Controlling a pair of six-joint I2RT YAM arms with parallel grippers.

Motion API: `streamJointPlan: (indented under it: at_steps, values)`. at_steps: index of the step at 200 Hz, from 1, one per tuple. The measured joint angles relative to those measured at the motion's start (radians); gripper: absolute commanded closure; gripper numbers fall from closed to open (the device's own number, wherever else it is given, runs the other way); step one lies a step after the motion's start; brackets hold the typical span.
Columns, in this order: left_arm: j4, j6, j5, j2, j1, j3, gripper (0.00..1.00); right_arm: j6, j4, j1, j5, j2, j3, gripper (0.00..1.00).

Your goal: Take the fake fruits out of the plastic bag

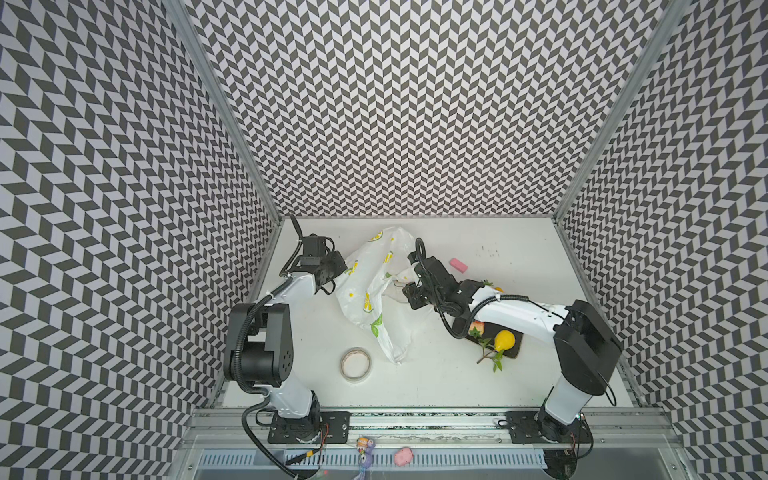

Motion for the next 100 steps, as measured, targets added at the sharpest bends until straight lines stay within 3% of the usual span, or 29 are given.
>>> streamJointPlan:
  at_steps: [51,100]
  values:
    - [0.013,0.000,0.010,0.022,0.002,0.023,1.00,-0.043,-0.059,0.000,-0.058,-0.169,-0.069,0.68]
    - [0.020,0.000,0.017,0.031,0.004,0.026,1.00,-0.044,-0.204,-0.025,-0.026,-0.341,-0.135,0.68]
